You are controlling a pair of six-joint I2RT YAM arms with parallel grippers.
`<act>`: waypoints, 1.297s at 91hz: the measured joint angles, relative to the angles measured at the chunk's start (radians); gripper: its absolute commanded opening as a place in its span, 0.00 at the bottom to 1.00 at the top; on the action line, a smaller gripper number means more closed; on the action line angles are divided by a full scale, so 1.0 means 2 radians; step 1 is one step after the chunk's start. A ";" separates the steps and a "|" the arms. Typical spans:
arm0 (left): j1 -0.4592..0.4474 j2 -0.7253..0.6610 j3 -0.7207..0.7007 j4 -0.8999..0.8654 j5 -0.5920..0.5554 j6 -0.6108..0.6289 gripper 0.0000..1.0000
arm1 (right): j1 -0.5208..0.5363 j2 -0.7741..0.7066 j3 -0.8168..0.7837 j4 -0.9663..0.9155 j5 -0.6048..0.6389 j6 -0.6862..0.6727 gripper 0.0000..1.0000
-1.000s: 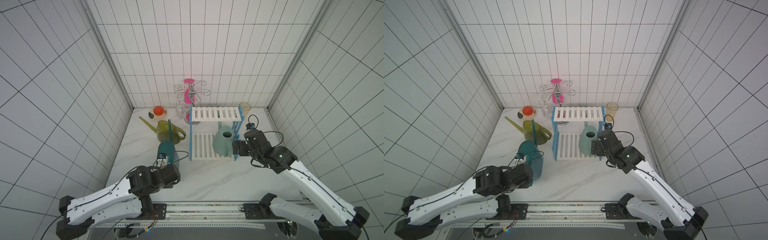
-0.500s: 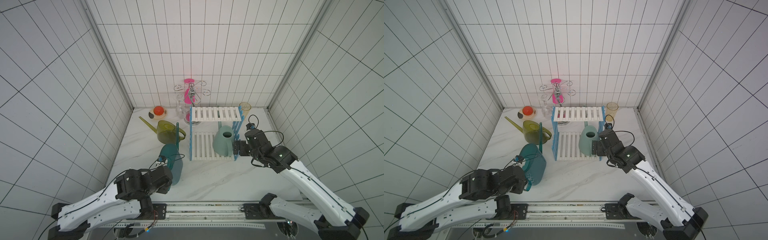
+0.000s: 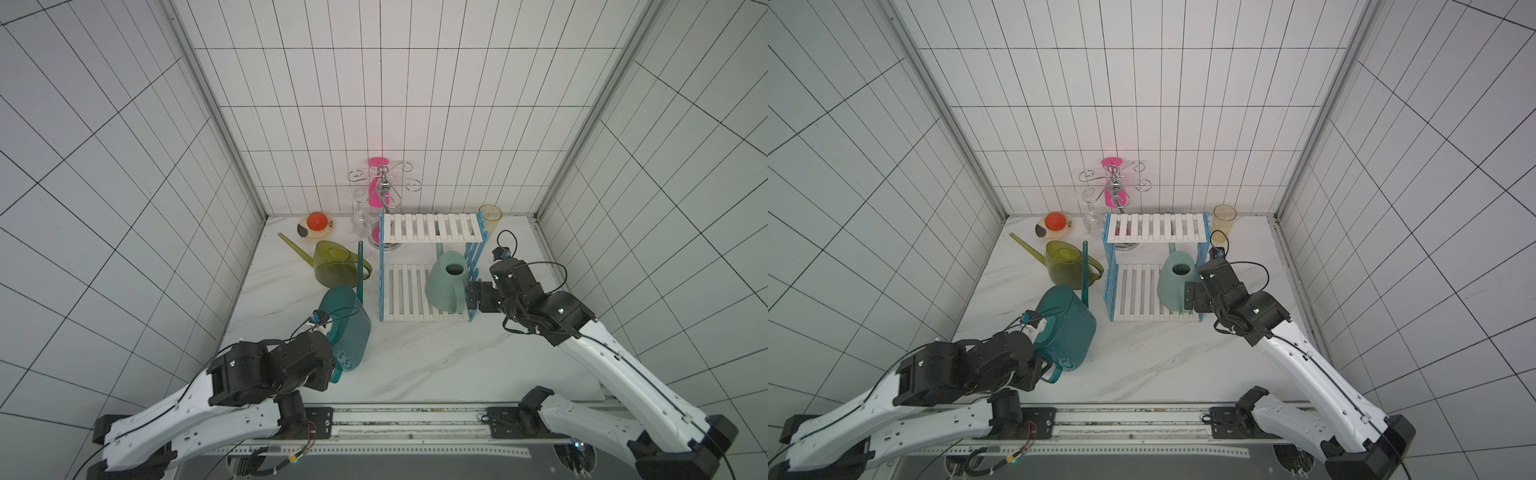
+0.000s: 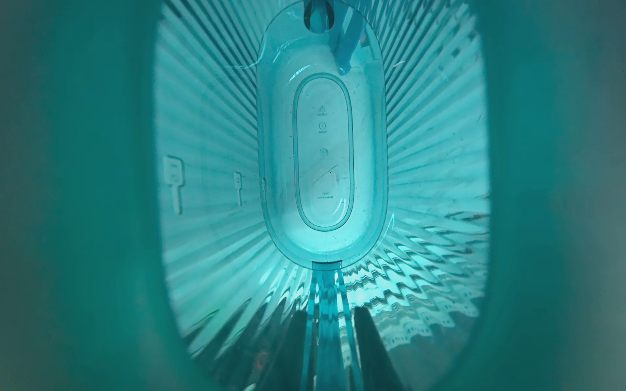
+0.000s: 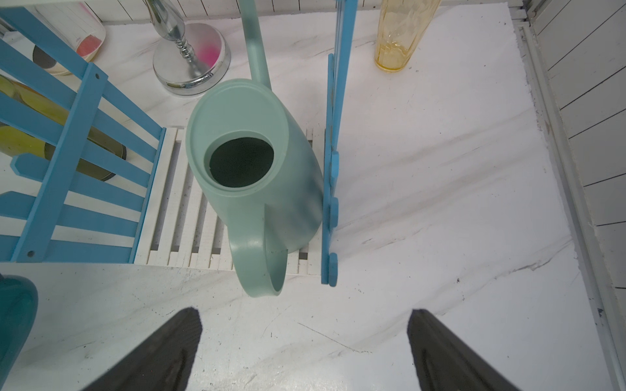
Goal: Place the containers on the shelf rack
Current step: 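Place the container on the shelf.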
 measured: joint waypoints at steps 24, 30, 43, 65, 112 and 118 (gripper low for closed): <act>0.000 0.001 0.009 -0.006 0.029 0.026 0.00 | 0.000 -0.003 -0.001 0.000 -0.004 0.000 0.99; 0.000 -0.002 0.009 -0.008 0.036 0.031 0.00 | 0.000 -0.004 -0.001 0.000 -0.004 0.000 0.99; 0.000 -0.007 0.010 -0.008 0.053 0.042 0.00 | 0.000 -0.004 -0.001 0.000 -0.005 0.000 0.99; 0.000 -0.007 0.010 0.001 0.079 0.057 0.00 | 0.000 -0.004 -0.001 0.000 -0.006 0.000 0.99; 0.000 0.056 0.010 0.057 0.108 0.068 0.00 | -0.003 -0.004 0.002 0.000 -0.018 -0.004 0.99; 0.000 0.068 0.010 0.067 0.109 0.068 0.00 | -0.006 -0.004 0.002 0.000 -0.019 -0.005 0.99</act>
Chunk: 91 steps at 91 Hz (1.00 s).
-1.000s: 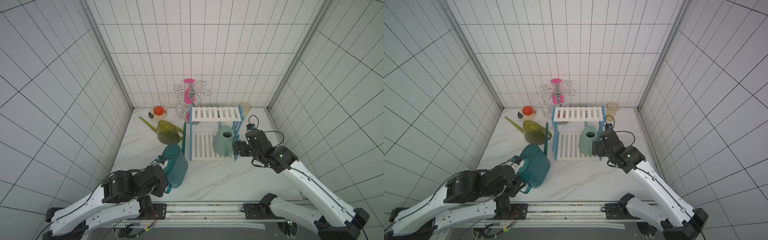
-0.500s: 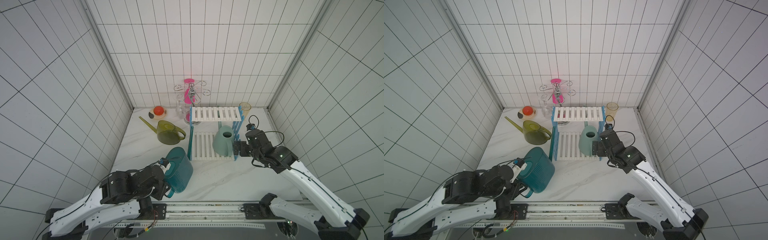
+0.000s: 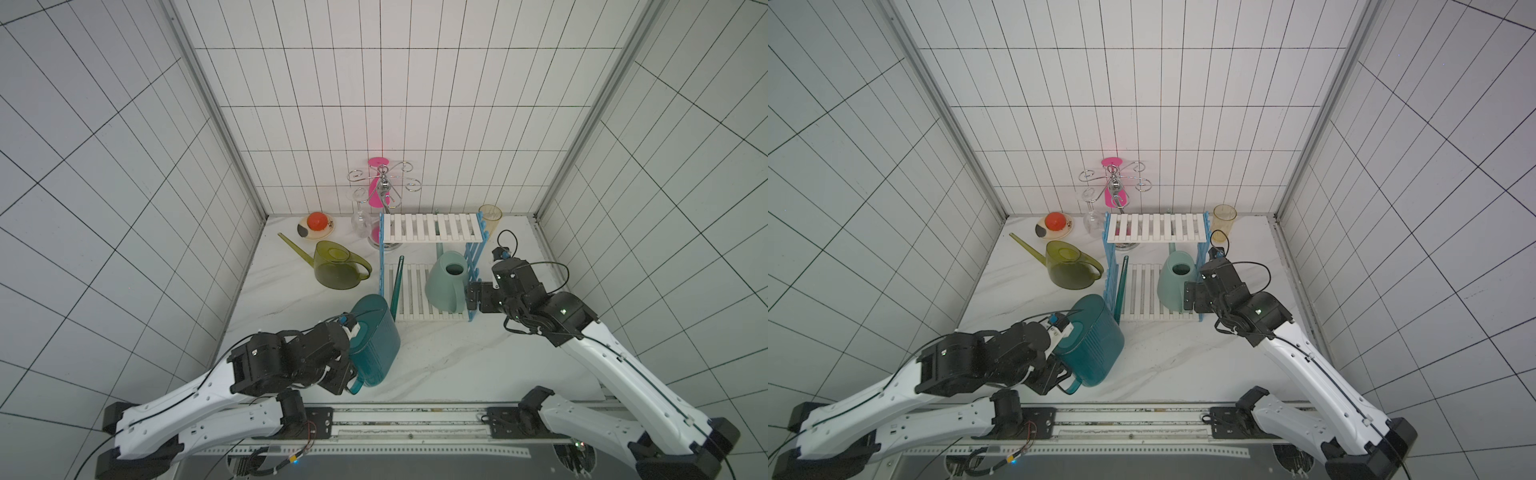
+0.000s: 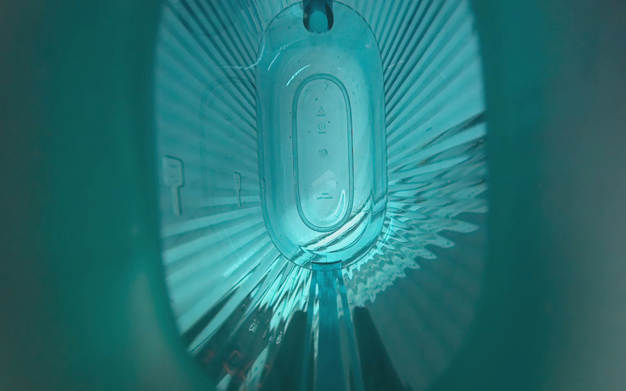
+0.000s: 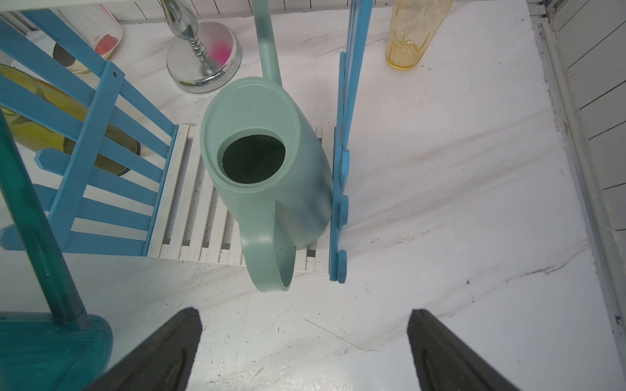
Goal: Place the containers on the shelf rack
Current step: 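Place the container on the shelf.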
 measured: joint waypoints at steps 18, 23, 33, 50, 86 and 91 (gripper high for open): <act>-0.001 0.036 0.002 0.035 -0.004 -0.003 0.00 | -0.005 0.000 0.000 0.000 -0.002 -0.002 0.99; -0.002 0.048 0.002 0.044 -0.008 -0.006 0.00 | -0.006 0.000 0.001 0.000 -0.003 -0.002 0.99; -0.004 0.072 0.005 0.060 -0.019 -0.014 0.00 | -0.008 -0.001 0.004 0.000 -0.004 -0.004 0.99; -0.005 0.099 0.014 0.078 -0.041 -0.025 0.00 | -0.010 -0.003 0.008 0.000 -0.010 -0.004 0.99; -0.005 0.195 0.060 0.112 -0.064 -0.050 0.00 | -0.010 -0.005 0.009 0.000 -0.015 -0.004 0.99; -0.005 0.204 0.063 0.118 -0.066 -0.053 0.00 | -0.010 -0.006 0.009 0.000 -0.016 -0.004 0.99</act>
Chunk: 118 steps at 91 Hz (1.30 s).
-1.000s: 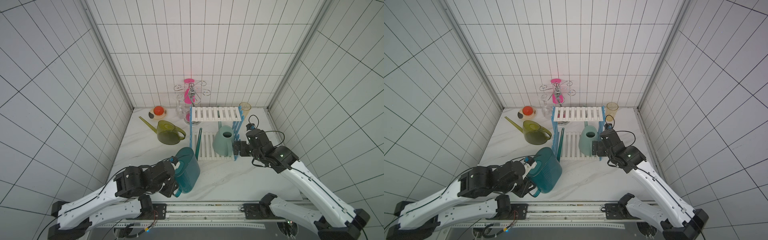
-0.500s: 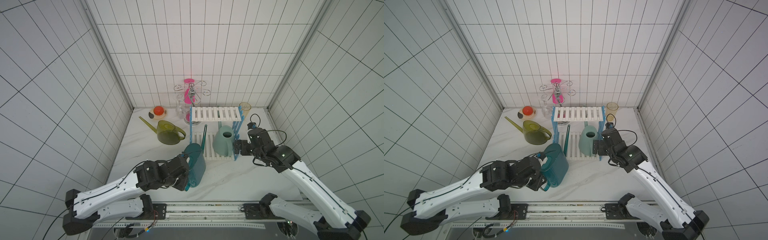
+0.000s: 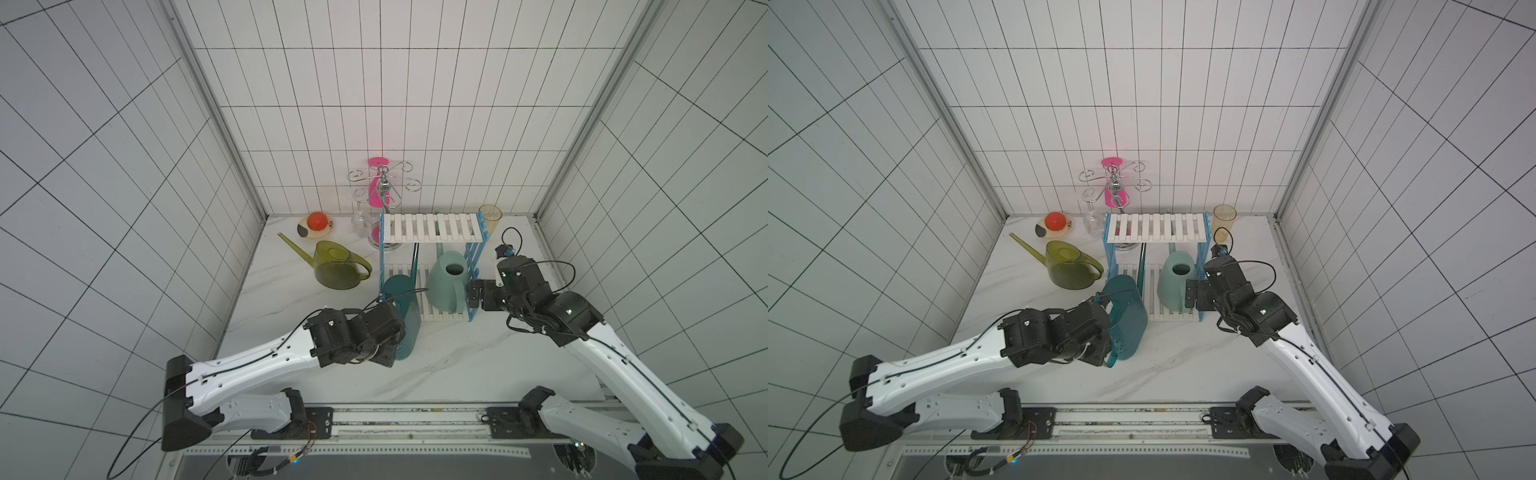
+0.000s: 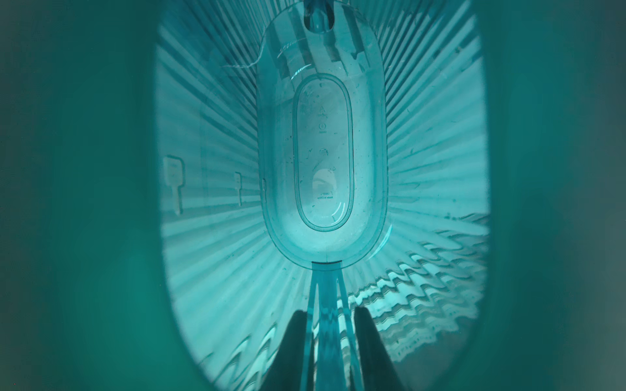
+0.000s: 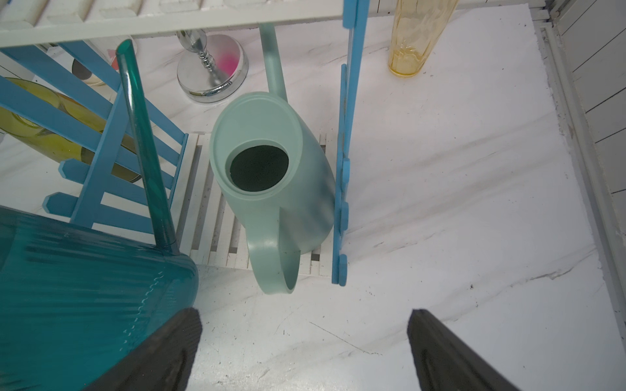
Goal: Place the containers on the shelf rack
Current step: 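Place the container on the shelf.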
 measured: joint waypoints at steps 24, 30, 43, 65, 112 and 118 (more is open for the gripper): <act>0.000 0.020 0.011 0.006 -0.036 -0.025 0.00 | 0.000 -0.003 0.000 0.000 -0.002 0.000 0.99; 0.000 0.028 0.015 0.007 -0.046 -0.029 0.00 | 0.000 -0.003 0.000 0.001 -0.003 -0.002 0.99; 0.000 0.040 0.018 0.009 -0.066 -0.034 0.00 | -0.001 -0.003 0.000 0.007 -0.006 -0.004 0.99; 0.000 0.055 0.022 0.020 -0.095 -0.038 0.00 | -0.004 -0.003 0.000 0.012 -0.007 -0.006 0.99; 0.014 0.063 0.022 0.045 -0.115 -0.028 0.00 | -0.010 -0.003 -0.001 0.020 -0.009 -0.007 0.99; 0.015 0.064 0.022 0.047 -0.116 -0.027 0.00 | -0.010 -0.003 -0.002 0.022 -0.009 -0.007 0.99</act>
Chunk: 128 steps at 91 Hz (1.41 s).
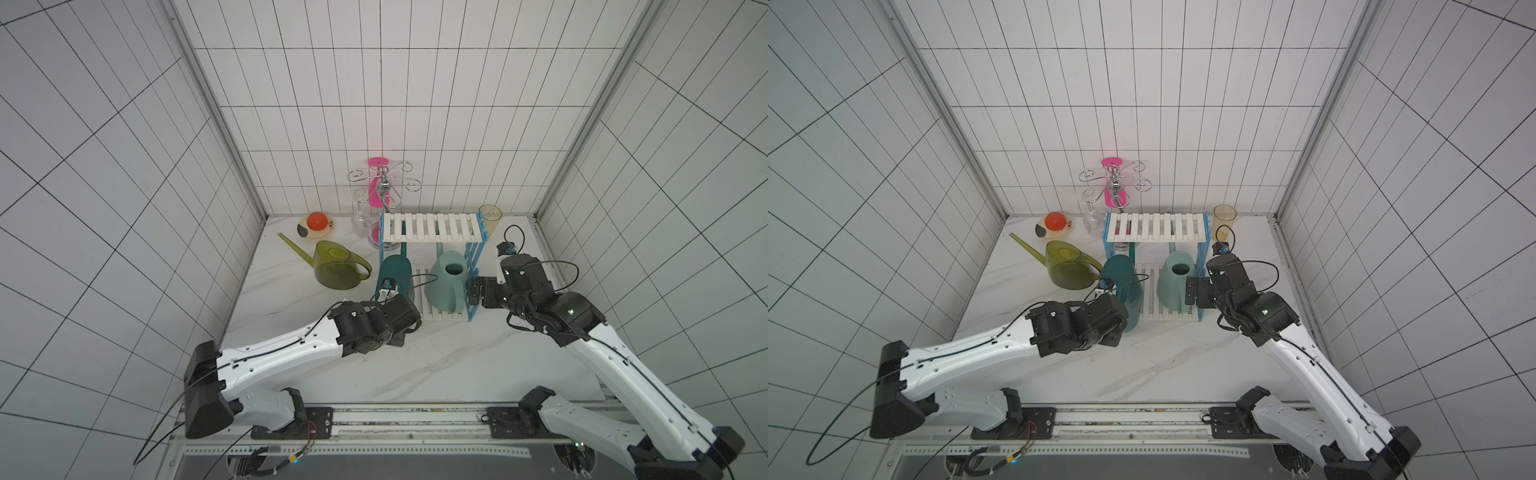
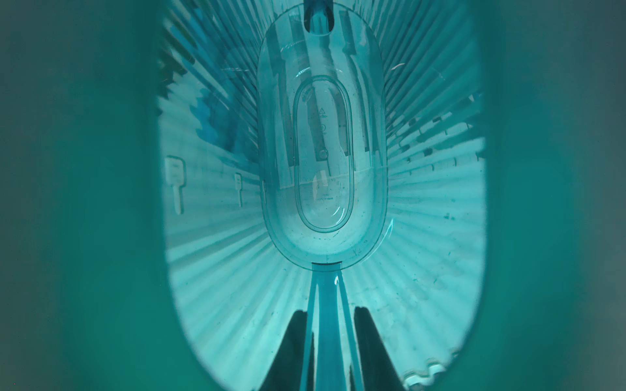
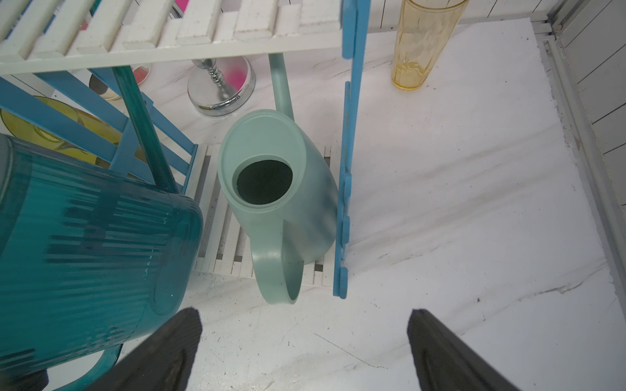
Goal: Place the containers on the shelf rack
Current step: 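Place the container on the shelf.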
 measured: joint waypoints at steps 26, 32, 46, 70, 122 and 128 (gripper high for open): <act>0.005 0.034 0.003 0.019 -0.012 0.012 0.00 | 0.000 -0.002 -0.004 0.003 0.000 0.000 0.99; 0.006 0.048 0.008 0.019 -0.012 0.014 0.00 | 0.000 -0.003 -0.005 0.003 0.000 0.000 0.99; 0.009 0.070 0.016 0.022 -0.009 0.019 0.00 | 0.000 -0.006 -0.005 0.004 0.000 0.000 0.99; 0.032 0.092 0.037 0.032 0.010 0.028 0.00 | -0.003 -0.008 -0.007 0.004 0.000 0.000 0.99; 0.068 0.163 0.094 0.041 0.033 0.064 0.00 | -0.013 -0.015 -0.011 0.004 -0.002 -0.002 0.99; 0.070 0.169 0.100 0.041 0.035 0.067 0.00 | -0.014 -0.015 -0.011 0.004 -0.002 -0.003 0.99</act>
